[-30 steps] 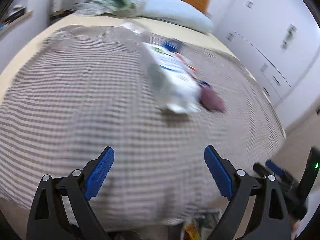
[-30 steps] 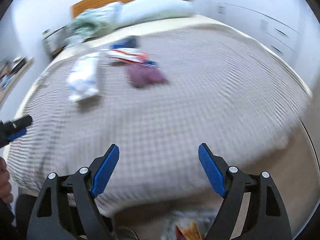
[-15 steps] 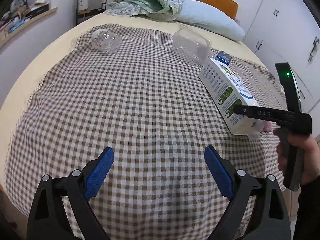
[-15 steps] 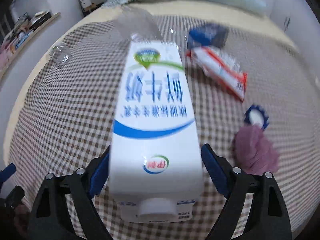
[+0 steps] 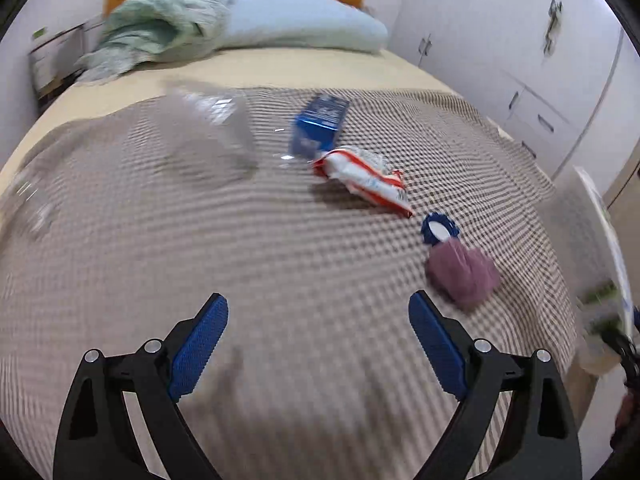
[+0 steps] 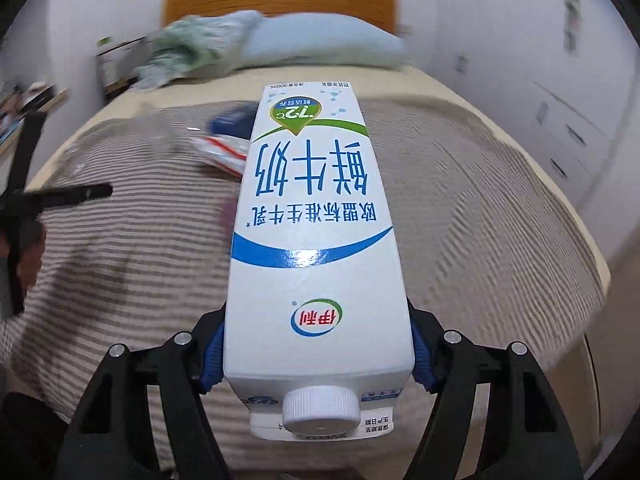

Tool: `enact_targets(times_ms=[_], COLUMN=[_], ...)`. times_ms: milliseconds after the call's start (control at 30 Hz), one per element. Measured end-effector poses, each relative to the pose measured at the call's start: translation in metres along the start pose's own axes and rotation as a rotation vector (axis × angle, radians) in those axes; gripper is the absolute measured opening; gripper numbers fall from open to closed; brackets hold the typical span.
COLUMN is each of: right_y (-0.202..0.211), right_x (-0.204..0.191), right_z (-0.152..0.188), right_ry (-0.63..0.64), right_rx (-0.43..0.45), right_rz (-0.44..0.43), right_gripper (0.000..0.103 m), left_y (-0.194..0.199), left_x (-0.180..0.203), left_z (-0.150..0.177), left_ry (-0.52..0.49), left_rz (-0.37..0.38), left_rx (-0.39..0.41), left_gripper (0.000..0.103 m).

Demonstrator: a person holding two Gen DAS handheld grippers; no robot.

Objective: Collect trash
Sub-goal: 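Grasp the white milk carton with the right tool while the left tool grasps the red-white wrapper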

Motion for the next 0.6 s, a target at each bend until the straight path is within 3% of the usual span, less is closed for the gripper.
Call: enact_targets(times_ms=[133, 267, 333, 367, 400, 500, 600], right_y=[-0.006, -0.019, -0.019, -0.019, -0.022, -0.025, -0.026], right_x=[0.032, 0.037, 0.045, 0.048, 0.048, 0.049, 0.053], right_z=[0.018, 0.028, 0.035, 0.039, 0.041, 0.045, 0.052], right_ry=[-0.075, -0.123, -0.139, -0.145, -0.148, -0.163, -0.196], right_rx=[-0.022, -0.038, -0.047, -0.051, -0.055, -0.063, -0.067], right_rz=[0.007, -0.013, -0.02, -0.022, -0.023, -0.029, -0.041], right_gripper=[0.069, 0.069, 0.069, 0.069, 0.069, 0.069, 0.069], left_y=[-0.056, -0.113, -0.133, -0.139, -0.142, -0.125, -0.09], left_x=[0.005, -0.007, -0.014, -0.015, -0.014, 0.006, 0.026], left_z=[-0.049, -0.08, -0.088, -0.089, -0.09, -0.088, -0.088], left_ry=[0.118, 0.375, 0.446, 0.475, 0.488, 0.403, 0.341], left_rz=[0.084, 0.046, 0.041, 0.044, 0.069, 0.131, 0.148], left_rx=[-0.049, -0.075, -0.098, -0.107, -0.097, -0.042, 0.014], left_gripper=[0.089, 0.089, 0.087, 0.068, 0.019, 0.003, 0.002])
Point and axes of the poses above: each gripper's, at about its wrist camera, not at the fingertips, and y roughly against the way its jaws point, x to its right, z to its underside, the point moved 2 cm from there along -y, roughly the way its jaws point, and after that the axes turned 2 degrees about z, right-handed, at the moved point
